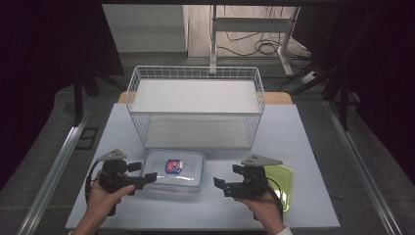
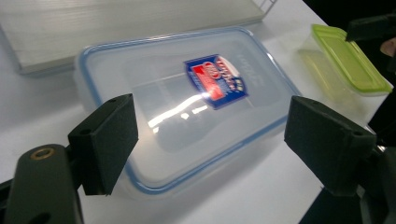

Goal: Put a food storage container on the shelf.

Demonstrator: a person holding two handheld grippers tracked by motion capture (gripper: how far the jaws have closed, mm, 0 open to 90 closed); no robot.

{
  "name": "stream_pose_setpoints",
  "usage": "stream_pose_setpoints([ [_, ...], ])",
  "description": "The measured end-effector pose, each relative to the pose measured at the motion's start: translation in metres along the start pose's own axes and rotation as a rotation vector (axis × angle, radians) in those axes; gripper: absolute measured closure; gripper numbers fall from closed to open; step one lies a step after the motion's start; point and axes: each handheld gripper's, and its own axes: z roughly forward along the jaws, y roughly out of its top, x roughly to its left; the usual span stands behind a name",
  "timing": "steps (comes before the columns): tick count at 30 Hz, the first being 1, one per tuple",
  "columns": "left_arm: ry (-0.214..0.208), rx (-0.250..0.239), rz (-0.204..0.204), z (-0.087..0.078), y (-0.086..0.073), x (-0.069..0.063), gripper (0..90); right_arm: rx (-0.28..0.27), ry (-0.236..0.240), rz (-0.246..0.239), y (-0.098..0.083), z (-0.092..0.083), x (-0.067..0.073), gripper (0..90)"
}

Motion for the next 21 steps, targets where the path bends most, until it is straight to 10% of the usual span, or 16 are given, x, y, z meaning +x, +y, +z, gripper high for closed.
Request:
stream_pose_setpoints([
  [21, -0.036, 0.106, -0.161, 0.037, 0.006, 0.058, 18.2, 0.006, 0.034, 0.008, 0.012, 0.022, 0.014, 15.3],
])
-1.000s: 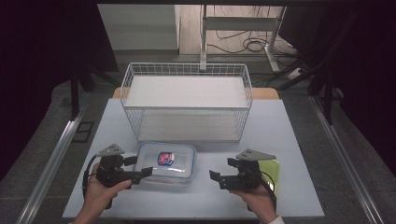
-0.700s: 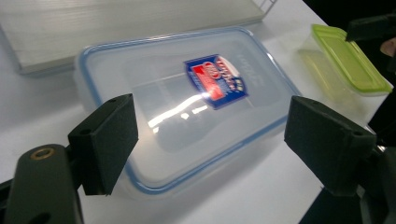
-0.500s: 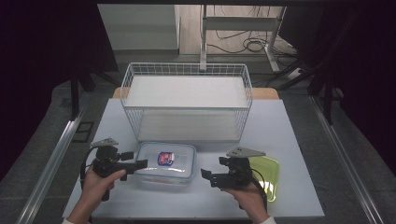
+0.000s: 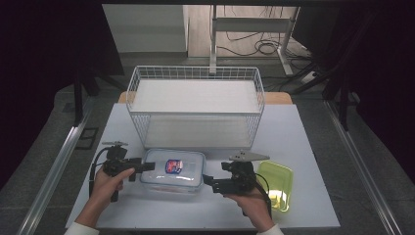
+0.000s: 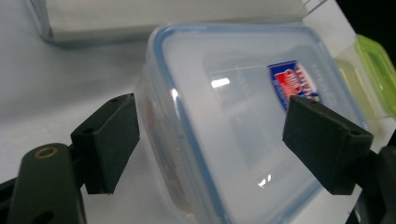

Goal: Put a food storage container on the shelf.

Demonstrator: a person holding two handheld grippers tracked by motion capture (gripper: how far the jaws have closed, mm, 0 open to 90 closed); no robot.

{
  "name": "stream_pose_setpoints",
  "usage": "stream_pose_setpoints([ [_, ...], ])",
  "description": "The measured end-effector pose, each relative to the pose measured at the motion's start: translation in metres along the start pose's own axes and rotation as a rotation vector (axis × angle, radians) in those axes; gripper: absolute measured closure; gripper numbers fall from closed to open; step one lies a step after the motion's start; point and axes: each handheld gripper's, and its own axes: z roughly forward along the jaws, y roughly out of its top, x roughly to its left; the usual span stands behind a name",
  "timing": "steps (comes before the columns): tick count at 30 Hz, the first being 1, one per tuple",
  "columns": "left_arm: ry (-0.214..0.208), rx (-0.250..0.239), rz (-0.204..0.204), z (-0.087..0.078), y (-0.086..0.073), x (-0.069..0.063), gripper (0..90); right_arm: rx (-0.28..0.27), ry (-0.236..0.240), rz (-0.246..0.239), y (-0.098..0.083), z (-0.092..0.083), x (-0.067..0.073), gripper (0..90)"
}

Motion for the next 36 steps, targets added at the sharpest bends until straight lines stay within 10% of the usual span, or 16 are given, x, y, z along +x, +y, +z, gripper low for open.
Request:
stream_pose_setpoints([
  [16, -0.129, 0.060, -0.076, 0.012, -0.005, 0.011, 19.7, 0.044, 0.027, 0.034, 0.003, 0.023, -0.007, 15.3],
  [36, -0.126, 0.023, -0.075, 0.010, -0.009, 0.011, 23.9, 0.152, 0.038, 0.197, 0.001, 0.073, -0.018, 15.4],
])
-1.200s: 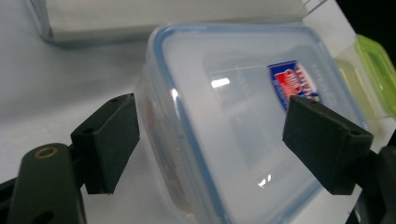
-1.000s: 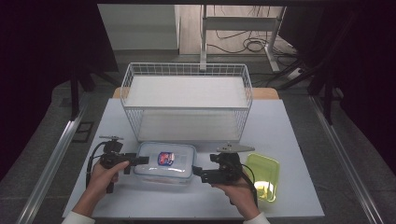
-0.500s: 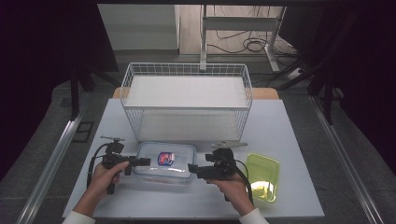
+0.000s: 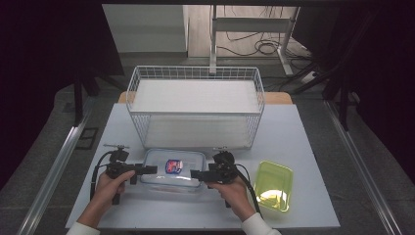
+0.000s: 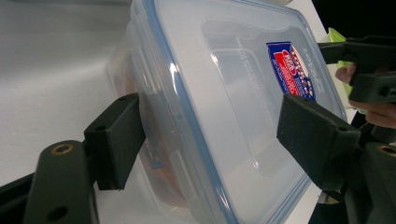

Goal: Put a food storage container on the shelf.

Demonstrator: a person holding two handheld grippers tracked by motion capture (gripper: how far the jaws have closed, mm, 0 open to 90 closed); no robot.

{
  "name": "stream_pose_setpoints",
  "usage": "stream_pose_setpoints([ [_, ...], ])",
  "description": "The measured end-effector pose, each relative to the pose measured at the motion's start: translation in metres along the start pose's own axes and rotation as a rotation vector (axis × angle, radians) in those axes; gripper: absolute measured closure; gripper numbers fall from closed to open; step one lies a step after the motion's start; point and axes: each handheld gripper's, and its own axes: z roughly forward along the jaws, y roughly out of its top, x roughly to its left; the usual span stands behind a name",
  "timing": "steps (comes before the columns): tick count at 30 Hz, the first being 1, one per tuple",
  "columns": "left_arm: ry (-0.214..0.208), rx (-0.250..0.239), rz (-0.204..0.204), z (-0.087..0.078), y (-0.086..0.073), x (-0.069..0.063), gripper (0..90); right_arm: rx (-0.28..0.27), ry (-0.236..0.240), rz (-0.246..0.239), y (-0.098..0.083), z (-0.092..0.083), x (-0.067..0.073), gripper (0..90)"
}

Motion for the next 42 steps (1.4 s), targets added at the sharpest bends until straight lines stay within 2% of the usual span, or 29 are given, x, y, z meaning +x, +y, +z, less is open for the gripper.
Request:
stream_pose_setpoints([
  [13, 0.009, -0.004, 0.024, -0.001, -0.002, -0.003, 24.0, 0.025, 0.014, 0.060, -0.003, 0.012, -0.006, 14.6],
  [17, 0.013, -0.013, 0.038, -0.002, -0.004, -0.005, 24.1, 0.026, 0.032, 0.073, -0.004, 0.014, -0.006, 14.5],
  [18, 0.017, -0.012, 0.053, -0.004, -0.005, -0.006, 24.2, 0.032, 0.055, 0.087, -0.005, 0.015, -0.008, 14.9],
  [19, 0.017, -0.012, 0.053, -0.004, -0.005, -0.006, 24.2, 0.032, 0.055, 0.087, -0.005, 0.015, -0.008, 14.9],
  [21, 0.023, -0.014, 0.070, -0.005, -0.006, -0.008, 24.2, 0.040, 0.084, 0.097, -0.006, 0.016, -0.009, 16.3],
  [24, 0.029, -0.016, 0.084, -0.006, -0.008, -0.010, 24.2, 0.041, 0.095, 0.097, -0.007, 0.014, -0.009, 18.9],
  [27, 0.033, -0.018, 0.083, -0.007, -0.009, -0.011, 24.2, 0.036, 0.124, 0.114, -0.009, 0.010, -0.013, 25.4],
  [28, 0.035, -0.020, 0.092, -0.007, -0.010, -0.011, 24.2, 0.031, 0.135, 0.112, -0.011, 0.006, -0.014, 30.4],
  [31, 0.032, -0.024, 0.098, -0.008, -0.011, -0.012, 24.5, 0.023, 0.139, 0.104, -0.012, 0.002, -0.014, 34.0],
  [35, 0.044, -0.031, 0.129, -0.011, -0.015, -0.016, 25.2, 0.005, 0.158, 0.104, -0.016, -0.002, -0.015, 39.0],
  [37, 0.041, -0.036, 0.128, -0.012, -0.015, -0.016, 28.2, 0.002, 0.172, 0.109, -0.017, -0.004, -0.016, 41.8],
  [39, 0.016, -0.053, 0.125, -0.016, -0.018, -0.013, 30.9, -0.001, 0.179, 0.106, -0.018, -0.007, -0.016, 43.5],
  [42, 0.011, -0.058, 0.126, -0.017, -0.019, -0.013, 33.1, -0.005, 0.174, 0.091, -0.019, -0.008, -0.014, 43.9],
])
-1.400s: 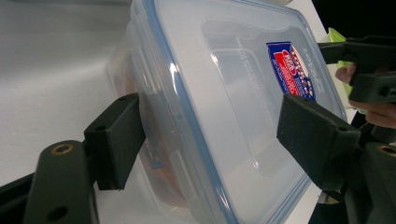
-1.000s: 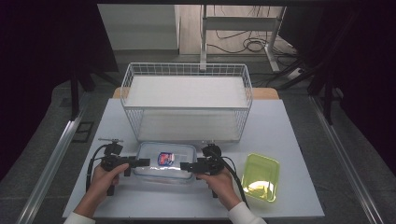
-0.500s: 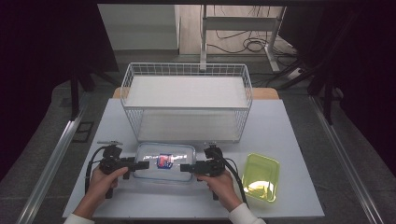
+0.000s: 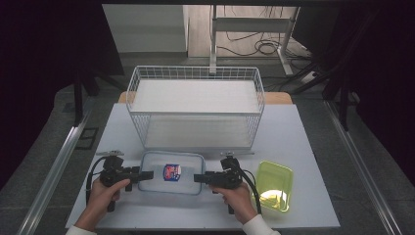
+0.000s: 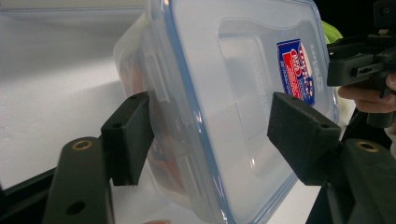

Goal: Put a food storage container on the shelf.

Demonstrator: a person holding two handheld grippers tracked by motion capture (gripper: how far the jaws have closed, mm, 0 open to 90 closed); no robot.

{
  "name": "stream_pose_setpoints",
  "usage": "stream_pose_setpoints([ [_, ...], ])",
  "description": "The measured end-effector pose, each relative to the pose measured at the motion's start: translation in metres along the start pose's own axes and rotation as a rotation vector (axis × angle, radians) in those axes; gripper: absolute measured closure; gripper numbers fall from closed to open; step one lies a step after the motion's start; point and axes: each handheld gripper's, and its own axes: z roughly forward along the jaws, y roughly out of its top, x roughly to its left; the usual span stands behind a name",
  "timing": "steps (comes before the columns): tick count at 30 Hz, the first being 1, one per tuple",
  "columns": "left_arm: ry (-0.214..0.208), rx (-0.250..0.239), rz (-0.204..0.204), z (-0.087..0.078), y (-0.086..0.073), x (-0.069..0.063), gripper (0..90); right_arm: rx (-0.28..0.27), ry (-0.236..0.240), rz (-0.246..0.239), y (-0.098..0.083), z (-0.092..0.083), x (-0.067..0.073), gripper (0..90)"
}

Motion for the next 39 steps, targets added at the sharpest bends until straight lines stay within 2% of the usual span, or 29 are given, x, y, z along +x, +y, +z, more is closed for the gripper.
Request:
stream_pose_setpoints([
  [10, -0.024, -0.005, 0.019, -0.006, -0.002, 0.001, 38.0, -0.014, 0.002, -0.026, -0.004, -0.003, 0.003, 46.0],
  [16, -0.056, -0.010, 0.022, -0.010, -0.003, 0.004, 41.5, -0.018, -0.005, -0.043, -0.006, -0.005, 0.005, 46.3],
  [25, -0.063, -0.014, 0.032, -0.011, -0.004, 0.004, 43.0, -0.026, -0.012, -0.062, -0.009, -0.006, 0.008, 46.4],
  [35, -0.096, -0.033, 0.046, -0.017, -0.005, 0.005, 47.5, -0.039, -0.004, -0.061, -0.011, -0.008, 0.008, 47.7],
  [39, -0.092, -0.032, 0.050, -0.018, -0.006, 0.005, 47.9, -0.044, -0.013, -0.071, -0.011, -0.008, 0.010, 48.0],
])
